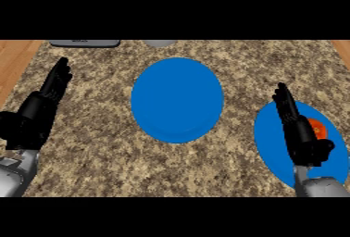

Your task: Pick the squash from the plate and place it in the plate

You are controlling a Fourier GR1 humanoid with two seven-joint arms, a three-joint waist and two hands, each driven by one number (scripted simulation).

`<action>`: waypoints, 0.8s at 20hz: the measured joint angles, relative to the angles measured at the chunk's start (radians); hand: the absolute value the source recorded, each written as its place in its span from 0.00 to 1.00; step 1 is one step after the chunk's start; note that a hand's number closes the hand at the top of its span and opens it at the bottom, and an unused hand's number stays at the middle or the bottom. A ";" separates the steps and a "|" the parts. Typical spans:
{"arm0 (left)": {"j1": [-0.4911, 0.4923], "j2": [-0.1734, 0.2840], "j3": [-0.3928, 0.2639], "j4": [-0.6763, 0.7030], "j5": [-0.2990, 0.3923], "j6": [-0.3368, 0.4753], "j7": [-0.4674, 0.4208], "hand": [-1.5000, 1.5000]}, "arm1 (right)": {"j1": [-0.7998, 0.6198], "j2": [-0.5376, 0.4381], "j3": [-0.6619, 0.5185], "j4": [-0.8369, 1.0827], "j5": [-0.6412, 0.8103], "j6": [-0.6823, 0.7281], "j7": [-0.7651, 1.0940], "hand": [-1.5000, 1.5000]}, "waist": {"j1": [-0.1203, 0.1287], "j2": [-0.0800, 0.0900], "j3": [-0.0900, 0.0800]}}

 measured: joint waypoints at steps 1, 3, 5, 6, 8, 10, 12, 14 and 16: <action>0.006 -0.002 0.004 0.001 -0.004 0.003 0.009 0.50 | -0.012 -0.012 -0.009 0.003 -0.025 0.041 0.002 1.00 | -0.005 -0.001 0.000; 0.035 -0.022 0.003 0.025 -0.004 0.018 0.012 0.50 | -0.037 -0.057 -0.029 -0.005 -0.109 0.165 0.012 1.00 | -0.010 -0.001 -0.001; 0.064 -0.046 0.001 0.053 0.010 0.032 0.026 0.50 | -0.053 -0.092 -0.032 -0.024 -0.202 0.303 0.014 1.00 | -0.011 0.000 -0.002; 0.080 -0.060 -0.003 0.068 0.015 0.039 0.032 0.50 | -0.061 -0.110 -0.031 -0.030 -0.247 0.373 0.014 1.00 | -0.009 0.002 -0.002; 0.103 -0.078 -0.012 0.086 0.029 0.043 0.049 0.50 | -0.106 -0.233 -0.045 -0.054 -0.125 0.393 -0.031 1.00 | -0.012 -0.005 -0.011; 0.123 -0.099 -0.018 0.101 0.040 0.051 0.059 0.50 | -0.131 -0.340 -0.057 -0.067 0.001 0.400 -0.101 1.00 | -0.020 -0.006 -0.011; 0.144 -0.135 -0.029 0.124 0.042 0.065 0.048 0.50 | -0.103 -0.375 -0.080 -0.009 0.056 0.406 -0.233 1.00 | -0.025 0.001 -0.007; 0.159 -0.156 -0.037 0.135 0.044 0.070 0.037 0.50 | -0.069 -0.347 -0.116 0.081 -0.012 0.445 -0.320 0.00 | -0.022 0.007 -0.002; 0.167 -0.169 -0.042 0.145 0.045 0.071 0.032 0.50 | -0.047 -0.309 -0.139 0.144 -0.119 0.526 -0.371 0.00 | -0.021 0.012 0.001</action>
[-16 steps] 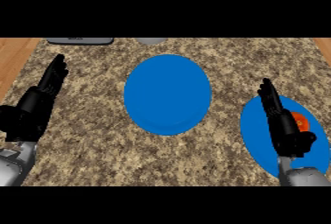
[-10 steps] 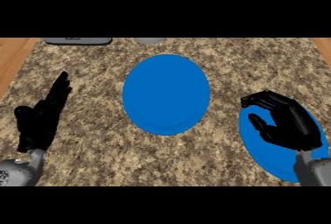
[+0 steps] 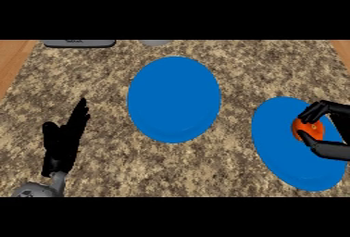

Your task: Pick the squash from the plate and place it in the plate

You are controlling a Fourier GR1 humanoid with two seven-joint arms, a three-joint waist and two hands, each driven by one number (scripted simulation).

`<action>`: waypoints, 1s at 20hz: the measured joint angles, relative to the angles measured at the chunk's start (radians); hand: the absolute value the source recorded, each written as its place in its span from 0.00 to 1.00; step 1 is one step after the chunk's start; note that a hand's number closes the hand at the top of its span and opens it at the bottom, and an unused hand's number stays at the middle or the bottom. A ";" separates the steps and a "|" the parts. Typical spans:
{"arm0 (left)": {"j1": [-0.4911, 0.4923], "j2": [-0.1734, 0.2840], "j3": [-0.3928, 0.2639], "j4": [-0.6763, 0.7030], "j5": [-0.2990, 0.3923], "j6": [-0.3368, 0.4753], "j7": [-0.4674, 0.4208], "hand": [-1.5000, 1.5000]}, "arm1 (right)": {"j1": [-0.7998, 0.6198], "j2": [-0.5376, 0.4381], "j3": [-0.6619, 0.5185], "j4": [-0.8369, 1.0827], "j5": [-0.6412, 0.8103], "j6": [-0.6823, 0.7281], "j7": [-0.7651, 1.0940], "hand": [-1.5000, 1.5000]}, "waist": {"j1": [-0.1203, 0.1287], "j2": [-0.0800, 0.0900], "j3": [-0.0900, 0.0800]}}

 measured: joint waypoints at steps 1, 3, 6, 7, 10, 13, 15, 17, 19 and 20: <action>0.005 -0.005 -0.001 0.005 0.002 -0.001 -0.002 0.50 | 0.010 0.007 -0.007 0.030 -0.041 0.055 -0.037 0.00 | 0.002 0.000 0.001; 0.010 -0.017 -0.011 0.010 -0.004 0.001 -0.006 0.50 | 0.018 -0.010 -0.013 0.102 -0.075 0.175 -0.130 0.00 | 0.008 0.000 0.002; -0.006 -0.035 -0.010 0.033 -0.007 0.002 -0.012 0.50 | 0.008 -0.078 0.000 0.185 -0.010 0.244 -0.224 0.00 | 0.014 0.000 0.001; -0.003 -0.039 -0.011 0.037 -0.005 -0.002 -0.016 0.50 | 0.001 -0.107 0.003 0.203 0.023 0.240 -0.247 0.00 | 0.016 -0.001 0.001; -0.008 -0.046 -0.013 0.049 -0.012 -0.004 -0.020 0.50 | -0.045 -0.184 0.020 0.243 0.135 0.190 -0.296 0.00 | 0.024 -0.003 0.001; -0.007 -0.053 -0.014 0.061 -0.014 -0.012 -0.025 0.50 | -0.089 -0.232 0.052 0.294 0.256 0.119 -0.360 0.00 | 0.028 -0.004 -0.001; -0.014 -0.059 -0.010 0.076 -0.014 -0.019 -0.029 0.50 | -0.129 -0.262 0.079 0.331 0.325 0.089 -0.386 0.00 | 0.029 -0.005 -0.002; -0.029 -0.067 -0.009 0.089 -0.022 -0.016 -0.023 0.50 | -0.174 -0.299 0.105 0.353 0.376 0.084 -0.394 0.00 | 0.026 -0.006 -0.003; -0.028 -0.067 -0.009 0.084 -0.029 -0.015 -0.014 0.50 | -0.203 -0.326 0.144 0.367 0.432 0.079 -0.397 0.00 | 0.025 -0.008 -0.003; -0.034 -0.070 -0.005 0.096 -0.028 -0.020 -0.020 0.50 | -0.213 -0.334 0.169 0.368 0.463 0.076 -0.395 0.00 | 0.023 -0.009 -0.004</action>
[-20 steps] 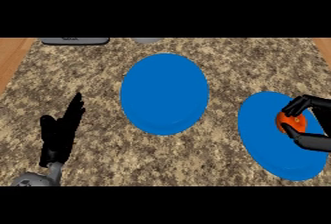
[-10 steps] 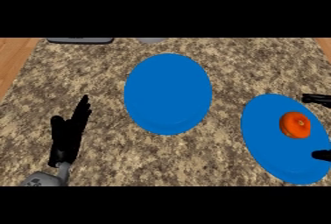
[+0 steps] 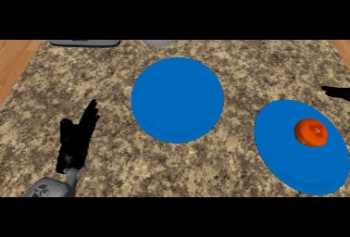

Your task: Pick the squash from the plate and place it in the plate

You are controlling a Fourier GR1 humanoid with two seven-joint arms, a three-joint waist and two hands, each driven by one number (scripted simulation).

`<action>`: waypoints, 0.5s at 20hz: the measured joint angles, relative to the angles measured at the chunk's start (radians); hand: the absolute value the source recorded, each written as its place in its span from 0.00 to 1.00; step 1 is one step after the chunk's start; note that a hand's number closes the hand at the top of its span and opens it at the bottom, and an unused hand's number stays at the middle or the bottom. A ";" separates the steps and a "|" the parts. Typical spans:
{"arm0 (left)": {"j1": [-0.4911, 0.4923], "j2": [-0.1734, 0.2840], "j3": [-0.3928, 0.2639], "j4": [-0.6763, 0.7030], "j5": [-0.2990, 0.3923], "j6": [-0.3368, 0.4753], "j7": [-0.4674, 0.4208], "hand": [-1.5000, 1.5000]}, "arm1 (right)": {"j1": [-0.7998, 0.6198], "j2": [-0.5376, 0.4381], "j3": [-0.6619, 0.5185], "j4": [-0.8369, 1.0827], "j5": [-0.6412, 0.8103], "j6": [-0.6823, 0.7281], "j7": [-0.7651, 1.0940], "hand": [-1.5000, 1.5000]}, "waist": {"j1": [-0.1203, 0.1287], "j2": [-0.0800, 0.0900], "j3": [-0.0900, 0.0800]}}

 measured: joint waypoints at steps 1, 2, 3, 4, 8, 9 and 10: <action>0.002 -0.005 0.002 0.004 0.001 -0.003 -0.005 0.50 | -0.006 -0.011 0.025 0.004 0.031 -0.003 -0.002 0.00 | 0.000 0.000 0.000; 0.010 -0.007 -0.001 -0.001 -0.001 -0.004 -0.008 0.50 | -0.022 -0.016 0.049 0.013 0.059 -0.001 0.003 0.00 | 0.003 -0.001 0.000; 0.012 -0.008 0.002 0.002 0.000 -0.007 -0.007 0.50 | -0.039 -0.018 0.072 0.020 0.083 0.003 0.009 0.00 | 0.003 -0.001 0.000; 0.011 -0.007 0.007 0.002 -0.001 -0.008 -0.004 0.50 | -0.046 -0.022 0.092 0.025 0.106 0.004 0.006 0.00 | 0.000 -0.001 -0.001; 0.005 -0.008 0.018 0.004 -0.009 -0.018 0.003 0.50 | -0.098 -0.004 0.162 0.079 0.190 0.003 0.005 0.00 | -0.002 -0.002 -0.001; 0.001 -0.018 0.018 0.011 -0.017 -0.013 0.003 0.50 | -0.110 0.000 0.171 0.088 0.205 0.004 0.003 0.00 | -0.005 -0.003 -0.001; 0.001 -0.024 0.024 0.021 -0.017 -0.019 -0.005 0.50 | -0.122 0.009 0.180 0.117 0.224 -0.003 -0.005 0.00 | -0.006 -0.003 -0.001</action>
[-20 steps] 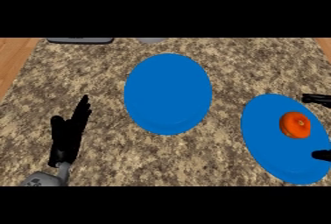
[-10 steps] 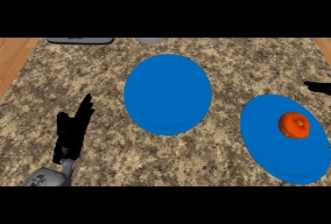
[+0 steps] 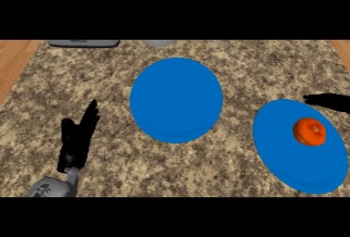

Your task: Pick the squash from the plate and place it in the plate

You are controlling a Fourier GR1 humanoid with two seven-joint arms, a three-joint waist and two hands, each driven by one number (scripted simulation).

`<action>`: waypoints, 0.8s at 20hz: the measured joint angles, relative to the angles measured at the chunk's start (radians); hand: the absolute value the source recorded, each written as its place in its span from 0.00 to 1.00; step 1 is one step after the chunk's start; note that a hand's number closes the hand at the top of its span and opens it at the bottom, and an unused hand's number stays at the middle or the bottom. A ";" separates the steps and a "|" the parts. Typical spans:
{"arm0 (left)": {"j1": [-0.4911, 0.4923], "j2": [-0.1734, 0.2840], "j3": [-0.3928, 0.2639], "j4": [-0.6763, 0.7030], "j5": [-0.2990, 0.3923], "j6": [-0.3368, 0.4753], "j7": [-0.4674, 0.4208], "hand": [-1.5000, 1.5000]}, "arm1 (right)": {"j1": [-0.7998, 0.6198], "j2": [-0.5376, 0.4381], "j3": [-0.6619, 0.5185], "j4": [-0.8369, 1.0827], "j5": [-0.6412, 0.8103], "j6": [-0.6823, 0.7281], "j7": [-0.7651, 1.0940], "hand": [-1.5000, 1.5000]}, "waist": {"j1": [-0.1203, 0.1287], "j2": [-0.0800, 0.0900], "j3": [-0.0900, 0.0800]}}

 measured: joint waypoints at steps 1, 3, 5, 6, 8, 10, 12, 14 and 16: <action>-0.002 -0.002 0.002 0.000 -0.002 -0.004 0.005 0.50 | -0.014 0.020 0.010 0.022 0.019 -0.006 0.002 0.00 | -0.001 0.000 0.000; -0.003 -0.008 0.018 0.023 -0.005 -0.016 -0.012 0.50 | -0.037 0.039 0.020 0.049 0.044 -0.006 0.001 0.00 | -0.005 -0.001 0.000; 0.012 -0.006 0.018 -0.011 -0.012 -0.016 0.006 0.50 | -0.068 0.066 0.029 0.105 0.072 -0.015 -0.007 0.00 | -0.002 -0.001 0.000; 0.014 -0.009 0.023 -0.005 -0.015 -0.019 0.001 0.50 | -0.075 0.069 0.031 0.128 0.084 -0.023 -0.021 0.00 | -0.003 -0.001 0.000; 0.020 -0.010 0.028 -0.017 -0.021 -0.023 0.009 0.50 | -0.100 0.089 0.039 0.163 0.106 -0.026 -0.024 0.00 | -0.004 -0.002 0.000; 0.022 -0.018 0.031 -0.019 -0.029 -0.025 0.011 0.50 | -0.097 0.107 0.046 0.178 0.125 -0.038 -0.031 0.00 | -0.007 -0.003 0.000; 0.032 -0.027 0.036 -0.012 -0.037 -0.031 -0.004 0.50 | -0.102 0.120 0.049 0.196 0.142 -0.047 -0.039 0.00 | -0.010 -0.003 0.000; 0.032 -0.031 0.039 -0.025 -0.052 -0.021 0.011 0.50 | -0.102 0.123 0.052 0.199 0.156 -0.049 -0.044 0.00 | -0.012 -0.004 0.000; 0.027 -0.035 0.052 -0.010 -0.051 -0.036 0.006 0.50 | -0.110 0.138 0.054 0.211 0.167 -0.050 -0.042 0.00 | -0.013 -0.004 0.000</action>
